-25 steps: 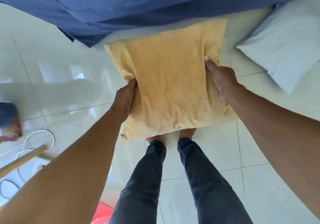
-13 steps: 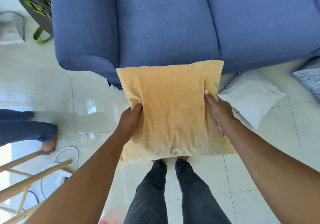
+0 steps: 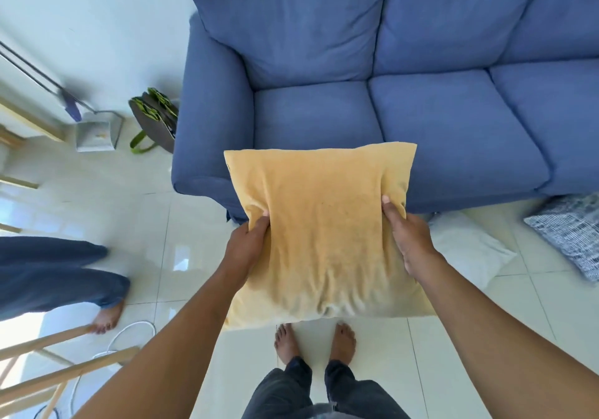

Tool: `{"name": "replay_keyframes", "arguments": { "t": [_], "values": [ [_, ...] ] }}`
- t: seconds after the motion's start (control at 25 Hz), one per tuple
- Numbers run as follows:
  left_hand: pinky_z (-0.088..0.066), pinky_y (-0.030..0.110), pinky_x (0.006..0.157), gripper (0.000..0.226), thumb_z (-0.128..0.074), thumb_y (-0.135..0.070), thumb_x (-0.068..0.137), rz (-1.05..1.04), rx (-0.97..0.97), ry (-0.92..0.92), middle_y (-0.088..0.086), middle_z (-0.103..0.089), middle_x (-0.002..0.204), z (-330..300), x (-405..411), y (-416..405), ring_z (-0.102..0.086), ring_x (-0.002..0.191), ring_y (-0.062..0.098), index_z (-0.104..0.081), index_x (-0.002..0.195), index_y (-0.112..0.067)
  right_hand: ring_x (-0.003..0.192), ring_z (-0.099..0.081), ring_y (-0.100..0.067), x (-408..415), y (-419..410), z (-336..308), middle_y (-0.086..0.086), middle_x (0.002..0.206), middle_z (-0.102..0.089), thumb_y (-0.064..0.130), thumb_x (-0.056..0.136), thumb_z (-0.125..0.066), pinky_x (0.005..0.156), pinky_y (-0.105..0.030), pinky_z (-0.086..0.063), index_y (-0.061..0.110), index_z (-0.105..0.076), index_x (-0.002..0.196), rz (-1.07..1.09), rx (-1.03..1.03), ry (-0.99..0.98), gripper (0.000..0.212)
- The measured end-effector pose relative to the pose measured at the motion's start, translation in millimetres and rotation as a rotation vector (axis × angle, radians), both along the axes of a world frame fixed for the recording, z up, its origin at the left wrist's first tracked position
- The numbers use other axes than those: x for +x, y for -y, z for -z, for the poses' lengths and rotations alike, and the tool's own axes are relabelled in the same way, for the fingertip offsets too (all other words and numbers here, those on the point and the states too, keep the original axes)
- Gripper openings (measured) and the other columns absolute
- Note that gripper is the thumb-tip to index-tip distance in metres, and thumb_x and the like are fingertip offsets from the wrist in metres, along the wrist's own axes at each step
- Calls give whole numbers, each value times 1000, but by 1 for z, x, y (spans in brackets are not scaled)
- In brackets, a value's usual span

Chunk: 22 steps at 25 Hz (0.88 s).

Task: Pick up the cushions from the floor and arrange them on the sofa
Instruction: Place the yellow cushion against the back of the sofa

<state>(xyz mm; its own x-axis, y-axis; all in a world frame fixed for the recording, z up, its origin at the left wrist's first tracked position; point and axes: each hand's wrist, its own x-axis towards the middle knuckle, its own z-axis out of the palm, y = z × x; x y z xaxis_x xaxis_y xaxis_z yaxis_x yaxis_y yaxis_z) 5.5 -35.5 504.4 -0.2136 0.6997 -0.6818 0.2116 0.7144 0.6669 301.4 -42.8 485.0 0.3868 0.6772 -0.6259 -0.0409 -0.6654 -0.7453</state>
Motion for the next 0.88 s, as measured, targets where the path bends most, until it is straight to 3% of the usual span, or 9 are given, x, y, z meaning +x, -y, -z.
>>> {"name": "replay_keyframes", "arguments": {
  "t": [0.48,0.68,0.88],
  "values": [
    [-52,44,98,60,-56,-66,94,-91,185,-27,0,-72,125,-61,24,-53,-66,114,26,-71,130,-19,96,-67,-15,14,-64,-64,9,101,-73,65,89,-67,87,-38,-52,25,-71,94,-20,207,-29,41],
    [-46,42,96,59,-54,-64,98,-81,210,7,-2,-68,126,-59,24,-117,-63,115,25,-67,134,-20,90,-62,-4,10,-127,-65,17,95,-68,58,94,-66,86,-33,-47,31,-66,85,-25,246,-50,28],
    [-44,40,95,57,-52,-61,101,-91,183,35,-6,-65,120,-45,17,-198,-60,111,22,-63,137,-19,98,-66,-12,-1,-206,-56,12,100,-71,61,92,-67,89,-35,-49,28,-70,92,-18,202,-33,33]
  ]
}}
